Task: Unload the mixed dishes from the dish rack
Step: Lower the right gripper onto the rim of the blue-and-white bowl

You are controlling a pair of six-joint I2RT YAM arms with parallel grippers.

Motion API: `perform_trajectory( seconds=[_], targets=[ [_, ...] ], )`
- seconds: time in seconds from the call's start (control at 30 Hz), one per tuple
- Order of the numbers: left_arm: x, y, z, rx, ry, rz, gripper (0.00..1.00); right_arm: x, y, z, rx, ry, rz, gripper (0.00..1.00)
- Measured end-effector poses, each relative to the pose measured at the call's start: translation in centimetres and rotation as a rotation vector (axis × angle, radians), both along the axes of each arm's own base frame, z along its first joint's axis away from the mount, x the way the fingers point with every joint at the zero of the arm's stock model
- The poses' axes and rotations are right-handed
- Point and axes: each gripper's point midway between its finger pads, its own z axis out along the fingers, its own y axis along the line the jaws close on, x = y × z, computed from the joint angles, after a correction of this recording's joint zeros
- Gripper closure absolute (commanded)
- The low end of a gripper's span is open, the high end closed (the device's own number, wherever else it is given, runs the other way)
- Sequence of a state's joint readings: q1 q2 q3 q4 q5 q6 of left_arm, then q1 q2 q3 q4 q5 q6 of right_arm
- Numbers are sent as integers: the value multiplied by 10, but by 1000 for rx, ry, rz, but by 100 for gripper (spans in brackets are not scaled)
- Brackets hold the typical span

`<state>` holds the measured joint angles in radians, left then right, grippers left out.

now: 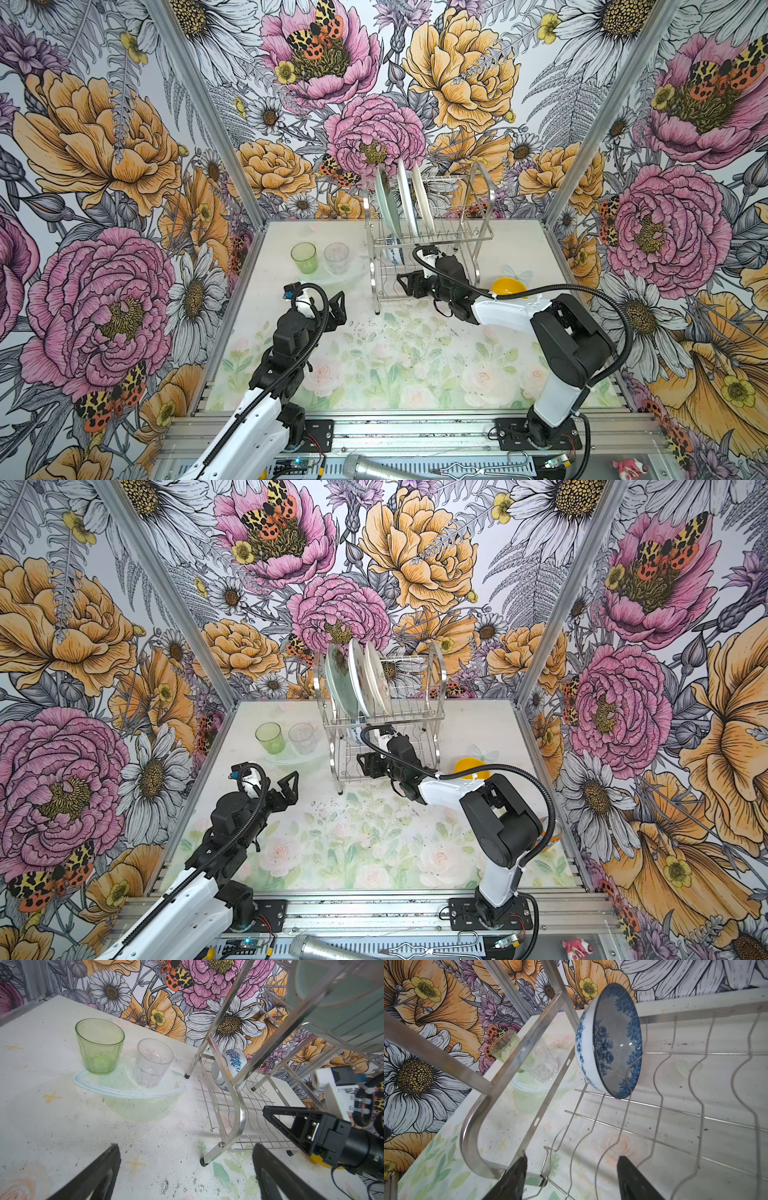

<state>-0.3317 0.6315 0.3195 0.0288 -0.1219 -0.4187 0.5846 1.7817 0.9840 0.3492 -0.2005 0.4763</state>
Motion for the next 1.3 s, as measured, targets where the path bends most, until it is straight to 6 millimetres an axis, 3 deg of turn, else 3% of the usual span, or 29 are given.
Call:
perform_trajectory(
  seconds=[0.13,0.37,0.67,1.3],
  targets=[
    [0,0,1,0,-6,-2,1,14,-3,-5,24,-1,8,39],
    [0,-1,1,0,-5,-3,1,35,-11,-7,80,-13,37,40],
    [1,-1,2,-3,-14,-3,1,50,-4,3,127,-61,127,40],
    [4,-2,-11,9,22,-4,1,63,14,10,176,-83,257,54]
  ],
)
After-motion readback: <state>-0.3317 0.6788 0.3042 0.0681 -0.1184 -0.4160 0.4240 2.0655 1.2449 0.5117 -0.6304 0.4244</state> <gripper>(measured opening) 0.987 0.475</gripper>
